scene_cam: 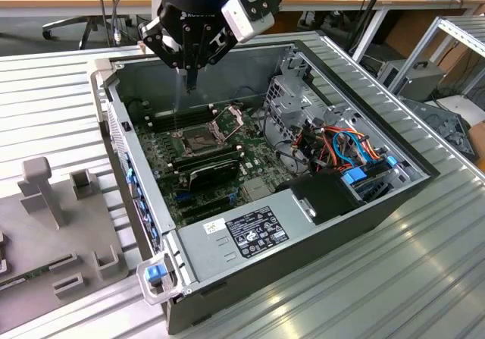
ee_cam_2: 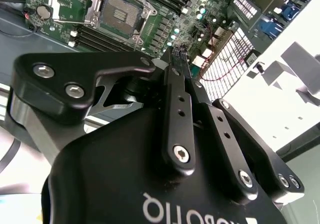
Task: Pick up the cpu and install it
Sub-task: 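Reach for the cpu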
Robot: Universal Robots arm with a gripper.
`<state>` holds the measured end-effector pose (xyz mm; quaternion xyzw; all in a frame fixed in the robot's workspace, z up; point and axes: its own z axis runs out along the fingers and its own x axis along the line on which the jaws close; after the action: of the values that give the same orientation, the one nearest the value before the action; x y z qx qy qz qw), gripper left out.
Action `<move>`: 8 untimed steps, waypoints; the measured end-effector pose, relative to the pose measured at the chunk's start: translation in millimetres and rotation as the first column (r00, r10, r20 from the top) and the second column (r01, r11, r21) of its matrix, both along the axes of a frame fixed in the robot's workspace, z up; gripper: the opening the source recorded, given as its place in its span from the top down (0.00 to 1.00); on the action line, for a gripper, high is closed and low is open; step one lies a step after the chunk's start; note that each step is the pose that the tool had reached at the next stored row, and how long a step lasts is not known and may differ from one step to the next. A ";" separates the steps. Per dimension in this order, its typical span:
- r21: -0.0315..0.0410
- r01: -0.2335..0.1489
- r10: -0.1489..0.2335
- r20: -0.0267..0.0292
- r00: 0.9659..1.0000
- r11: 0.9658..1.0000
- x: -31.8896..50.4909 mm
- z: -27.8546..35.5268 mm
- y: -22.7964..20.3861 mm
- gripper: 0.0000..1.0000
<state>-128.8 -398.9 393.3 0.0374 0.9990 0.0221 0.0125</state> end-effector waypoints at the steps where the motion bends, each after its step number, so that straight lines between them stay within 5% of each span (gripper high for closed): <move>1: 0.000 0.000 0.000 0.000 1.000 1.000 -0.1 0.0 0.0 0.89; 8: 0.000 0.000 0.000 0.000 1.000 1.000 -1.5 0.0 0.0 0.89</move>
<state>-130.3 -398.8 393.3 0.0374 0.9990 0.0221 0.0125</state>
